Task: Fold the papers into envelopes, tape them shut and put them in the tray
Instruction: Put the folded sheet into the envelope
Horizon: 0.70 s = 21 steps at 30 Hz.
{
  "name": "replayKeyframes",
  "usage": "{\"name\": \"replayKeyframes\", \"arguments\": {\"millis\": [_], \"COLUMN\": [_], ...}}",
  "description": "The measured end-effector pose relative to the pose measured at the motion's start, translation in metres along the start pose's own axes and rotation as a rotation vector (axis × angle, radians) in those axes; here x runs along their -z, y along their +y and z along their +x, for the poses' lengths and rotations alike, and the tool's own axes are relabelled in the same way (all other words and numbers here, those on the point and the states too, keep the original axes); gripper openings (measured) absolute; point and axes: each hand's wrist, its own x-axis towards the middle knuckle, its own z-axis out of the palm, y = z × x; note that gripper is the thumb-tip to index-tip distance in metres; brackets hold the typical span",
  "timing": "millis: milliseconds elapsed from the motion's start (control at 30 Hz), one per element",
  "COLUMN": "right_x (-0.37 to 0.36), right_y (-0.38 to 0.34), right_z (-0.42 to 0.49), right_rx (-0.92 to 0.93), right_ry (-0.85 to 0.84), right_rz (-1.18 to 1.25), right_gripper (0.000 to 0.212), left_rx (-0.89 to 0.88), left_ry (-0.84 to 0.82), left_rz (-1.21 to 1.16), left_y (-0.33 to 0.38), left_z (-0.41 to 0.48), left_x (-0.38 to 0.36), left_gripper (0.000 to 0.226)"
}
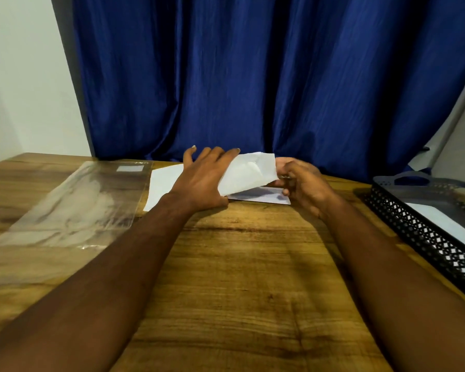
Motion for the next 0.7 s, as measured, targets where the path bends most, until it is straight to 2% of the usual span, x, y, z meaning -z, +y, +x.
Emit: {"name": "replayKeyframes", "arguments": {"millis": [67, 133, 200, 267, 333, 400, 467, 600, 700], "right_x": [0.004, 0.005, 0.001, -0.004, -0.011, -0.014, -0.012, -0.013, -0.012], "right_y": [0.008, 0.022, 0.032, 0.034, 0.032, 0.03, 0.031, 0.026, 0.014], "right_z": [0.003, 0.008, 0.006, 0.007, 0.011, 0.014, 0.019, 0.02, 0.019], "right_rx": [0.029, 0.097, 0.111, 0.113, 0.129, 0.108, 0.108, 0.118, 0.02], "right_ry": [0.157, 0.224, 0.074, -0.092, -0.217, -0.252, -0.234, -0.178, -0.184], "right_rz": [-0.01, -0.4, -0.812, -0.972, -1.086, -1.229, -1.255, -1.235, -1.231], "right_gripper": [0.023, 0.022, 0.045, 0.071, 0.08, 0.078, 0.078, 0.098, 0.086], "left_rx": [0.018, 0.02, 0.014, 0.01, 0.016, 0.021, 0.024, 0.024, 0.019], "left_ry": [0.009, -0.008, -0.038, -0.051, -0.052, -0.05, -0.056, -0.048, -0.04], "left_rz": [0.012, 0.017, 0.007, 0.002, 0.0, -0.001, 0.005, 0.011, 0.018], "left_y": [-0.005, -0.008, -0.008, -0.008, -0.009, -0.01, -0.011, -0.013, -0.015], "left_z": [-0.002, -0.002, -0.004, -0.005, -0.005, -0.005, -0.006, -0.007, -0.007], "left_x": [-0.003, -0.007, -0.009, -0.01, -0.009, -0.008, -0.008, -0.012, -0.014], "left_gripper": [0.121, 0.121, 0.122, 0.123, 0.122, 0.123, 0.123, 0.126, 0.129]}}
